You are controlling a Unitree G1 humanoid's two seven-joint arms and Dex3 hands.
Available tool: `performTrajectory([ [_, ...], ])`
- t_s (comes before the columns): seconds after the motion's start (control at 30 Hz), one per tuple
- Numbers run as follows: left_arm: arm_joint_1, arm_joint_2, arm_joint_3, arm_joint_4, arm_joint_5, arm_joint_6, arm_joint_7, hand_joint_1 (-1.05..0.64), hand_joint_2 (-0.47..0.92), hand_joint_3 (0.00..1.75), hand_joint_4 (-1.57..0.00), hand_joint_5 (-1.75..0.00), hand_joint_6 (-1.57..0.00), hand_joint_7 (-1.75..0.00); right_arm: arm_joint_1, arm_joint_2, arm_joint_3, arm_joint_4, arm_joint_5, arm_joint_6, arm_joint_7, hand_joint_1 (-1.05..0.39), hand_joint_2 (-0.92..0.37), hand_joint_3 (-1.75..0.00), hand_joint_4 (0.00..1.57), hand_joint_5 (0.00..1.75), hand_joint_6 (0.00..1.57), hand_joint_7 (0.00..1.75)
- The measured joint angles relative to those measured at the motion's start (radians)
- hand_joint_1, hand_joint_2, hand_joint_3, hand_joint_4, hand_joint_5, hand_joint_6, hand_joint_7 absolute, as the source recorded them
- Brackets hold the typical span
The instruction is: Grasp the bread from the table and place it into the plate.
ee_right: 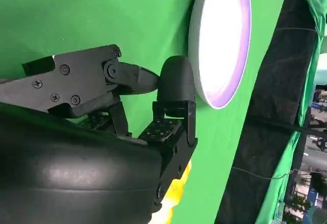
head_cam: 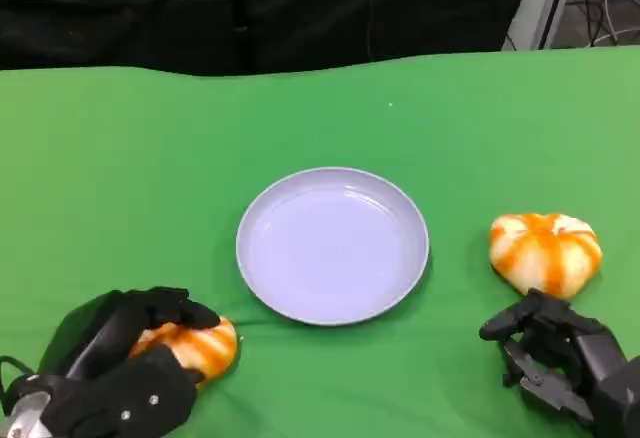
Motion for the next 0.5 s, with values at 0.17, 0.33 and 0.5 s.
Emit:
performTrajectory([
  [0.17, 0.032, -0.015, 0.025, -0.018, -0.009, -0.038, 0.045, -0.10, 0.57, 1.02, -1.00, -1.43, -0.99, -1.12, -0.001, 0.000, 0.000, 0.000, -0.002, 0.000, -0.007, -0.11, -0.92, -0.50, 0.66, 1.72, 0.72, 1.21],
  [0.33, 0.080, -0.027, 0.061, -0.100, -0.009, -0.038, 0.062, -0.08, 0.57, 1.03, -0.98, -1.48, -0.96, -1.16, -0.003, 0.002, 0.002, 0.003, -0.004, -0.004, -0.012, -0.11, -0.92, -0.50, 0.67, 1.72, 0.72, 1.20],
  [0.5, 0.128, -0.030, 0.095, -0.188, -0.009, -0.046, 0.065, -0.07, 0.56, 1.03, -0.93, -1.56, -0.95, -1.16, -0.003, 0.002, 0.006, 0.005, -0.009, -0.009, -0.030, -0.11, -0.92, -0.50, 0.68, 1.71, 0.73, 1.19],
])
